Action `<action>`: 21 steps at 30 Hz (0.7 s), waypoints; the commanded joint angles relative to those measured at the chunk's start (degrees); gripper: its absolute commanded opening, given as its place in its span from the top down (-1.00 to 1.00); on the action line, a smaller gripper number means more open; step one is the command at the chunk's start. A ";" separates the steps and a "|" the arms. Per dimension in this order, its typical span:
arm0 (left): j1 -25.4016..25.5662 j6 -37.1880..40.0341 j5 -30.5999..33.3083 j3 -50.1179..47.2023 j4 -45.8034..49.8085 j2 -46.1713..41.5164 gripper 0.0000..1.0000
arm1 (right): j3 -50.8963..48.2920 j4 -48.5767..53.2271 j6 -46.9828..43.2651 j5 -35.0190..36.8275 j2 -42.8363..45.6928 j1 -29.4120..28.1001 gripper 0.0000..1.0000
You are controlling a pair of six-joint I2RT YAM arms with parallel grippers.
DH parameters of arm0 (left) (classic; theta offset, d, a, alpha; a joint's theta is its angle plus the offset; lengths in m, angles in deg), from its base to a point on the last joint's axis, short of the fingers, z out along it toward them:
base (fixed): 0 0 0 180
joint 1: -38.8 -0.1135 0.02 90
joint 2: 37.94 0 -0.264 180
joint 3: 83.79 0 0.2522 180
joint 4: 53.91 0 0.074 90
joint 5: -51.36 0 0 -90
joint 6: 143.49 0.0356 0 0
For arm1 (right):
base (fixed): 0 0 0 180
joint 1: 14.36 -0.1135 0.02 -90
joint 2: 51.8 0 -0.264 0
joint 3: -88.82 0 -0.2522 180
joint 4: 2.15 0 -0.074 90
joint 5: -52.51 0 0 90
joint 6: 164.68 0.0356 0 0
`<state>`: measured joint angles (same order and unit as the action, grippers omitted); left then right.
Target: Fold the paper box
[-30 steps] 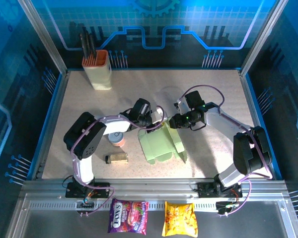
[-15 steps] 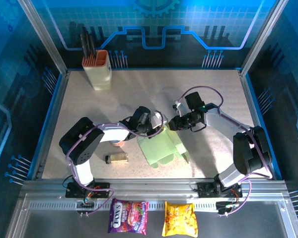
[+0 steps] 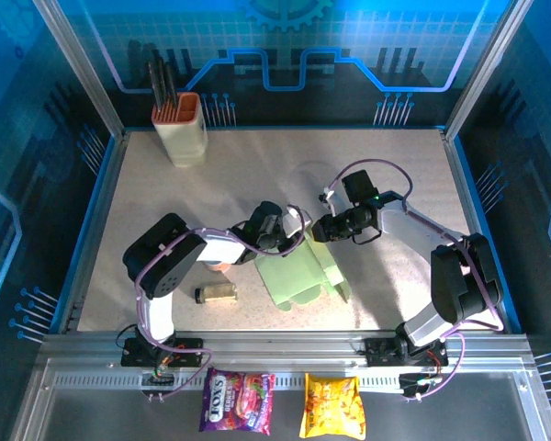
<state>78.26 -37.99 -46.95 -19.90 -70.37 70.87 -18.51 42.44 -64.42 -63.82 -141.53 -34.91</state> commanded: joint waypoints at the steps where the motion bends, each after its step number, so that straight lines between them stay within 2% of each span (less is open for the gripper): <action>1: 2.16 -1.03 7.18 -0.86 -4.93 1.14 0.90 | -1.24 0.84 1.58 -3.74 -0.77 -0.23 0.29; 3: 3.27 -0.54 10.38 -0.78 -4.94 1.09 1.00 | -1.60 0.19 2.59 -5.58 -0.23 -0.36 0.28; 6: 4.19 -0.30 14.33 -0.45 -4.77 0.96 1.00 | -2.38 -0.66 4.07 -7.72 1.04 -0.36 0.28; 9: 4.34 -0.56 13.77 -0.56 -4.81 1.00 1.00 | -2.94 -0.47 4.75 -6.30 1.85 -0.36 0.28; 12: 4.48 -1.09 12.45 -0.77 -5.07 1.36 0.98 | -2.84 0.61 4.95 -1.42 1.44 -0.36 0.28; 17: 4.37 -0.53 12.56 -3.21 -6.36 -0.45 0.54 | -1.49 1.43 5.41 2.64 1.48 -0.62 0.24; 21: 4.28 -0.04 12.54 -5.81 -5.42 -3.68 0.32 | 0.26 2.66 5.14 4.65 2.02 -1.18 0.20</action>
<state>82.04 -39.45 -35.11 -23.90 -74.98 70.22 -19.75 41.83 -59.68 -61.76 -140.31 -35.33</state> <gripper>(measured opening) 0.330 0.398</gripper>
